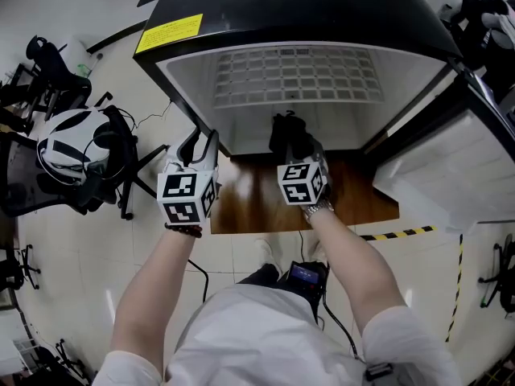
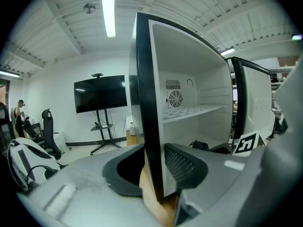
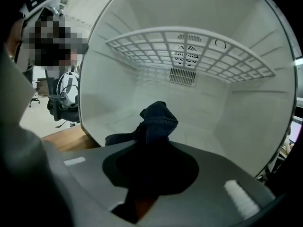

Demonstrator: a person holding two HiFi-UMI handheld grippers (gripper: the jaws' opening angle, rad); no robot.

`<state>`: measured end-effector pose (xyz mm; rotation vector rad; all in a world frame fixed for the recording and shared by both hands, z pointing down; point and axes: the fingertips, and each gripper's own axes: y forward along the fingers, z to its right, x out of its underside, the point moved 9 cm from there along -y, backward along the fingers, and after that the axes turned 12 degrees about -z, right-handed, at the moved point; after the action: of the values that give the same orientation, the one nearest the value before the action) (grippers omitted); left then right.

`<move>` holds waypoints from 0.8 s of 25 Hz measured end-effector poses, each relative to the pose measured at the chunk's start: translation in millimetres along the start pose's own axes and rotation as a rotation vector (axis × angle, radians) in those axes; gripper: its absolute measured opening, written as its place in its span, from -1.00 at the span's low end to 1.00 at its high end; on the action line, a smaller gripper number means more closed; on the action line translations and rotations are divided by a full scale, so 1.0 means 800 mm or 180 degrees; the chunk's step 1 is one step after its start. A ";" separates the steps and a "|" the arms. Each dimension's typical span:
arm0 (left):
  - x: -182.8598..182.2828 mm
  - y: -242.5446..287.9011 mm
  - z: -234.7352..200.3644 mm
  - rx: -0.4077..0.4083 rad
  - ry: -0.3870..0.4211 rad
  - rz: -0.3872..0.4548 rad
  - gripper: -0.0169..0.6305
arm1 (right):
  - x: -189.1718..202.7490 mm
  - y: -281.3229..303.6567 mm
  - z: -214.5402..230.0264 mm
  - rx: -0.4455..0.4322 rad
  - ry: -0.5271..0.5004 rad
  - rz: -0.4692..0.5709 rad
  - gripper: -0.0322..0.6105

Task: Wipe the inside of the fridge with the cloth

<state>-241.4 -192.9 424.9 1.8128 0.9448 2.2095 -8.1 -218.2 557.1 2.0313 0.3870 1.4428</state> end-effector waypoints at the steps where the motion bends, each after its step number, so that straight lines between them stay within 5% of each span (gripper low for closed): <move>1: 0.000 0.000 0.000 0.0001 -0.0002 0.0001 -0.56 | 0.003 -0.001 0.008 0.0036 0.0018 -0.0015 -0.69; 20: -0.001 0.000 -0.001 0.0012 -0.0023 -0.0029 -0.56 | 0.042 -0.018 0.113 0.0566 0.0322 -0.0378 -0.69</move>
<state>-241.7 -193.5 424.1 1.8131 0.9545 2.1957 89.2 -216.3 553.4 2.0392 0.6888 1.4865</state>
